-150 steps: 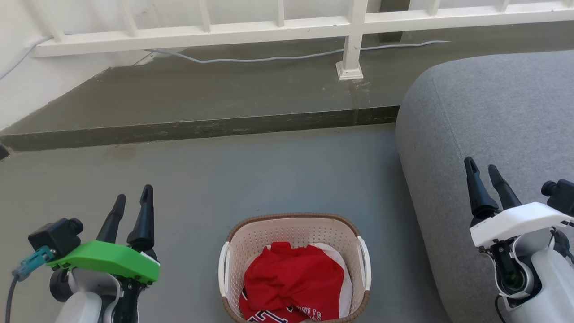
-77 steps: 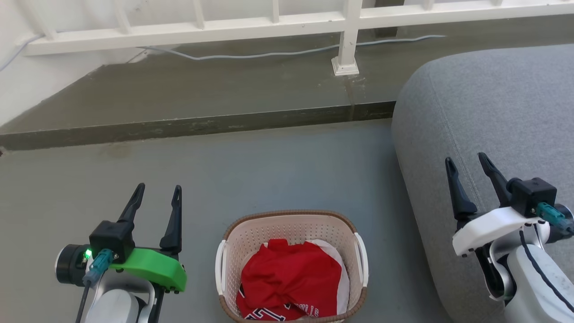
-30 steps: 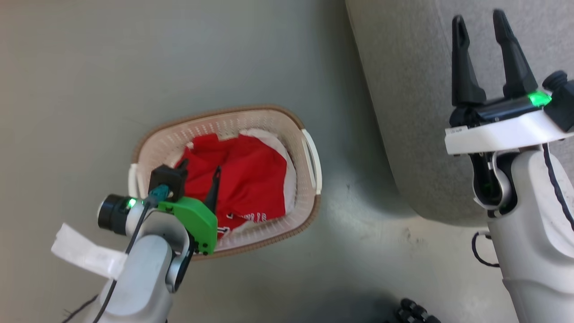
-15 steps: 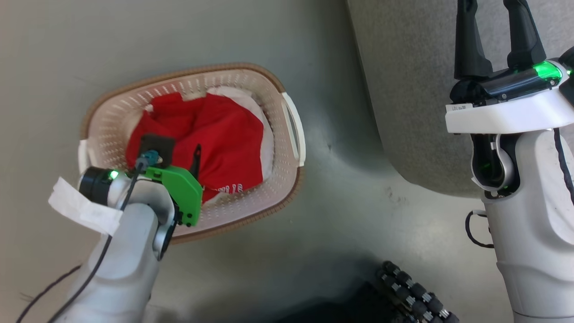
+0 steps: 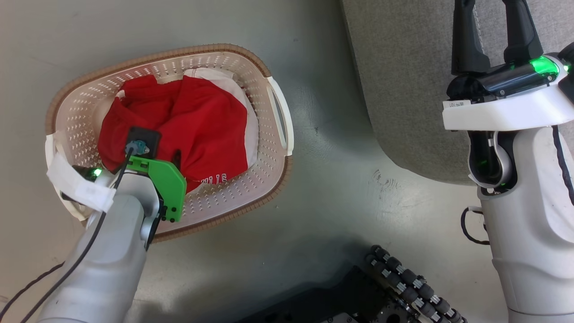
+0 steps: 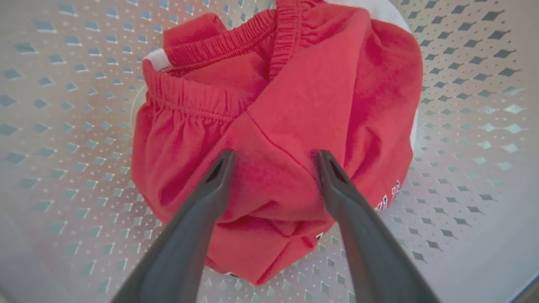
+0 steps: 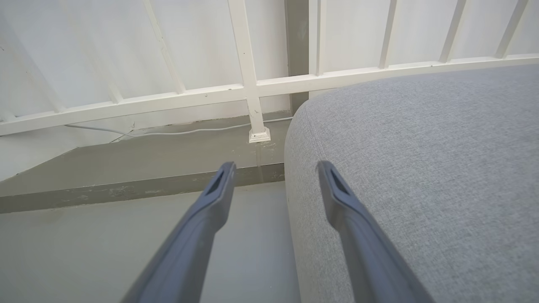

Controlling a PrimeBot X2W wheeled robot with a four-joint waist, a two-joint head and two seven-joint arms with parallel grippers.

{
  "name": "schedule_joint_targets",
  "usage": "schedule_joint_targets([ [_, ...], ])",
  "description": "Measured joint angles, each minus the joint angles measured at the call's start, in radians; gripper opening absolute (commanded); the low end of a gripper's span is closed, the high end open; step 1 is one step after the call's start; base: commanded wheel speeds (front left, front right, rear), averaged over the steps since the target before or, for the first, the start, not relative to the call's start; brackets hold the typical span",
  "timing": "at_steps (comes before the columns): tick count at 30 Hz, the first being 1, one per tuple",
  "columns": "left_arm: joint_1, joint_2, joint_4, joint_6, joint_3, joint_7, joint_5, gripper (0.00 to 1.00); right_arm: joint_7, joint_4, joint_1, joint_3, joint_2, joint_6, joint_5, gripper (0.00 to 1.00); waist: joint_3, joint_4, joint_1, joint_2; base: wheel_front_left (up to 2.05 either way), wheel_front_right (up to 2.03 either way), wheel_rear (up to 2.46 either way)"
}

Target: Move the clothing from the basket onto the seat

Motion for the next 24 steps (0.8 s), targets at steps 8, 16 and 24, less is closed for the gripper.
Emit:
schedule_joint_targets([
  [8,-0.039,-0.016,0.078,0.002,-0.001,0.046,0.0,0.0,0.0,0.003,-0.001,-0.006,0.003,0.008,-0.002,1.0,0.003,0.004,0.0,0.0,0.0,0.0,0.0],
  [16,-0.065,-0.029,0.124,0.011,-0.006,0.061,0.004,0.0,0.0,0.008,-0.003,-0.008,0.004,0.016,-0.006,1.0,-0.002,0.011,0.0,0.0,0.0,0.0,0.0],
  [24,-0.068,-0.052,0.156,0.01,-0.021,0.022,0.003,0.0,0.0,0.039,-0.002,-0.022,0.005,0.017,-0.03,1.0,-0.042,0.026,0.0,0.0,0.0,0.0,0.0],
])
